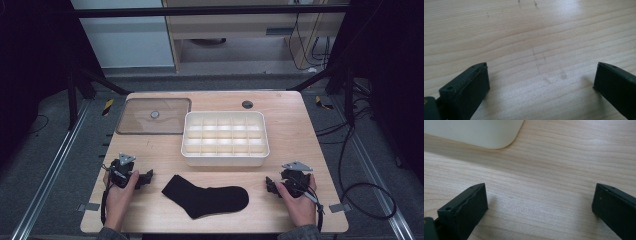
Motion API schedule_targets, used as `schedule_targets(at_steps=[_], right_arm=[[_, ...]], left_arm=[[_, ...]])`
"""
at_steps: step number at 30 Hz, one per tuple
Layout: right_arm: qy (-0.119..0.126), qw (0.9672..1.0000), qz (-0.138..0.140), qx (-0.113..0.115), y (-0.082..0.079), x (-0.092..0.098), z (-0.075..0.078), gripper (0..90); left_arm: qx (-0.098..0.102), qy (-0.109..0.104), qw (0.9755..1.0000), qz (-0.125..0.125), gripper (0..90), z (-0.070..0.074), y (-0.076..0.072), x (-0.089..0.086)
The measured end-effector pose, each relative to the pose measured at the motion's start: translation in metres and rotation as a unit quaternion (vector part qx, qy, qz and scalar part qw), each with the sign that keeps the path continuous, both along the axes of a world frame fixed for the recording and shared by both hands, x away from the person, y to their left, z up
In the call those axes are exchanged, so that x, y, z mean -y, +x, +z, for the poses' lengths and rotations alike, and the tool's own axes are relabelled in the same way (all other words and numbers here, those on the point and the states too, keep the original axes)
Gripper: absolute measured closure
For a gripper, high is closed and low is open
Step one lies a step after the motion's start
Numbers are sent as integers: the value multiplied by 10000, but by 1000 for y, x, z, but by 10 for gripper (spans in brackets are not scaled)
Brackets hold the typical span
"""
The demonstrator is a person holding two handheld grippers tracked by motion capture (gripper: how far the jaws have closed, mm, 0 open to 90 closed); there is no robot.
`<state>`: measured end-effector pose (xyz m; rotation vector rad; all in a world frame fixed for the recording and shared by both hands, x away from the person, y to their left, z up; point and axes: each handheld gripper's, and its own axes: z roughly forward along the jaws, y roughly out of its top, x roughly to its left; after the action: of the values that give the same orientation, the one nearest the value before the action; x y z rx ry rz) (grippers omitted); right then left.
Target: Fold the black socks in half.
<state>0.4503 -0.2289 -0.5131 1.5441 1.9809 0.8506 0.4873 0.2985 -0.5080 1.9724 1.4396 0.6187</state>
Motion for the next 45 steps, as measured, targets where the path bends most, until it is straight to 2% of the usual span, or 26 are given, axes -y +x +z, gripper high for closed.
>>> schedule_targets(at_steps=[5,6,10,13,15,17,20,22,26,28,29,31,34,38,40,42,45], right_arm=[[22,10000,17,4,0,0,0,10],[20,10000,28,12,-1,1,0,32],[32,10000,26,43,-3,1,1,66],[16,10000,72,60,-6,1,2,126],[160,9998,102,24,-7,0,5,184],[277,9995,165,59,-8,-3,11,202],[135,9986,445,247,-16,-14,28,238],[136,9978,616,226,-23,-22,37,253],[194,9952,955,23,-35,-40,52,288],[157,9938,1091,-138,-39,-46,56,305],[126,9927,1160,-295,-39,-49,57,306],[-32,9912,1238,-468,-38,-53,56,314],[63,9897,1300,-590,-37,-58,58,344],[186,9868,1425,-742,-36,-66,58,382],[261,9853,1510,-749,-36,-69,61,406],[265,9840,1611,-718,-36,-72,64,434],[246,9812,1727,-823,-37,-78,65,495]], left_arm=[[-17,-28,10000,-94,0,1,0,-1],[-27,-135,9997,-197,17,3,-2,-1],[-69,-181,9993,-334,40,6,-8,3],[46,-267,9985,-468,40,12,-14,7],[44,-351,9977,-575,43,16,-18,11],[14,-397,9968,-690,45,21,-20,15],[28,-296,9955,-905,56,36,-27,29],[-80,-193,9934,-1125,56,45,-32,39],[-286,22,9903,-1362,52,57,-40,54],[-461,58,9882,-1463,52,58,-44,58],[-531,70,9876,-1475,48,58,-46,59],[-613,105,9870,-1485,45,57,-47,60],[-761,131,9853,-1523,46,54,-46,61],[-807,119,9837,-1601,49,56,-46,64],[-820,43,9824,-1678,57,57,-48,65],[-791,12,9823,-1700,76,58,-50,65],[-714,4,9827,-1707,112,59,-52,65]])
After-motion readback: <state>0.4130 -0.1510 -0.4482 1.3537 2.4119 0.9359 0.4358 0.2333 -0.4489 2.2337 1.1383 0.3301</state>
